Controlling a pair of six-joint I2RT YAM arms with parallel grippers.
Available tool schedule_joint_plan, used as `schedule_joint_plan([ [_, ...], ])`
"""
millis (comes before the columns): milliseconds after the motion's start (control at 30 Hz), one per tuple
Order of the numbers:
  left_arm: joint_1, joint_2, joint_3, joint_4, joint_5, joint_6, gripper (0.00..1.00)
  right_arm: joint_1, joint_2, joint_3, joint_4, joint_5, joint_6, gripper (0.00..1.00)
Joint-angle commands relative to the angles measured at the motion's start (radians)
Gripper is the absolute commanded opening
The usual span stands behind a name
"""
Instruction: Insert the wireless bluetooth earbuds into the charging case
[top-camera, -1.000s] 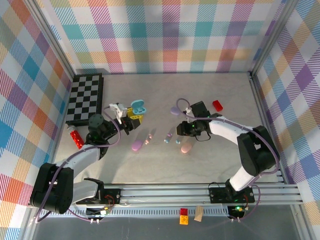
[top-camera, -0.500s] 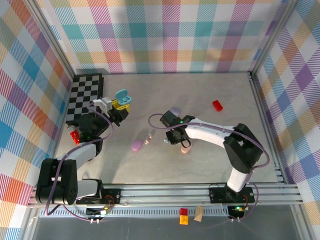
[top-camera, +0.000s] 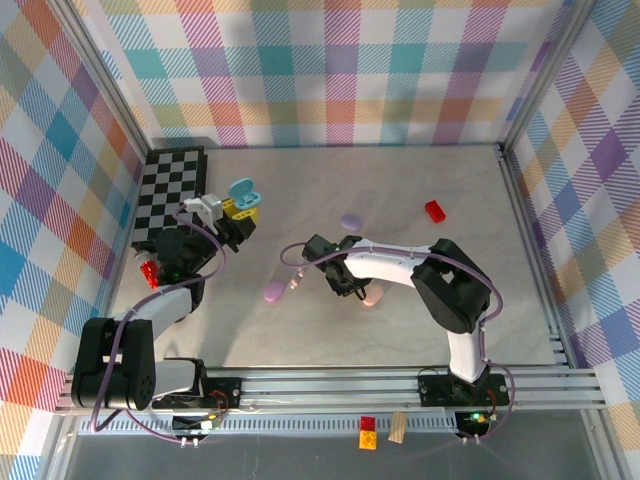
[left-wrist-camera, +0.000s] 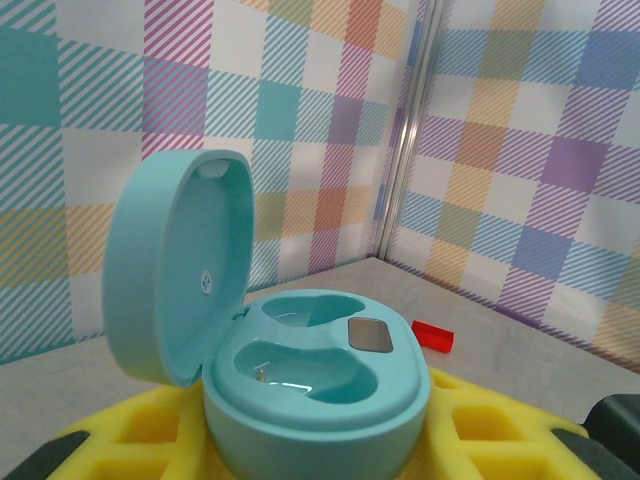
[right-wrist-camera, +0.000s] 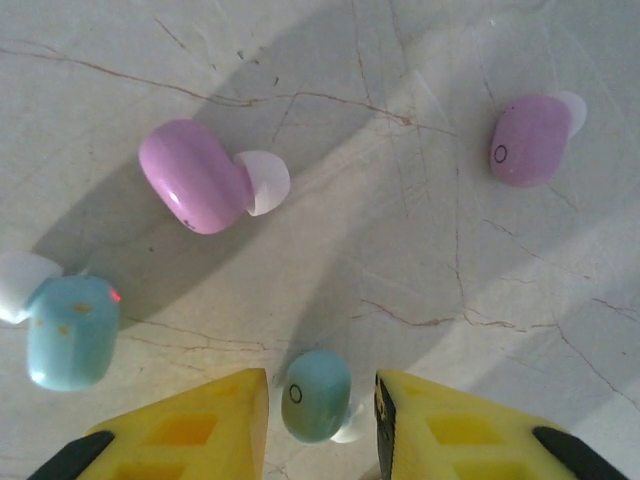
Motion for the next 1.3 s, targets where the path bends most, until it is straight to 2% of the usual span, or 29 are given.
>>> schedule_joint_plan([
  [0,0.016,-0.023,0.017,0.052,0.008,-0.010,0.37,0.004,0.021,0.026,-0.033,0.016,-0.012,0.33],
  [267,0.016,-0.022,0.018,0.055,0.015,-0.012,0.37,0.005,0.043,0.038,-0.037,0.012,-0.026,0.31],
  [567,0.016,-0.020,0.017,0.061,0.024,-0.013,0.37,0.004,0.055,0.042,-0.051,0.016,-0.036,0.22],
  [767,0.015,-0.026,0.015,0.056,0.027,-0.007,0.37,-0.001,0.011,0.018,-0.017,-0.007,-0.027,0.20],
  [1067,0.010,-0.028,0.014,0.048,0.031,0.001,0.37,-0.104,-0.204,-0.114,0.102,-0.215,0.031,0.20],
  [1267,-0.035,-0.049,0.027,-0.032,0.030,0.055,0.37,-0.254,-0.375,-0.241,0.211,-0.485,0.103,0.21],
])
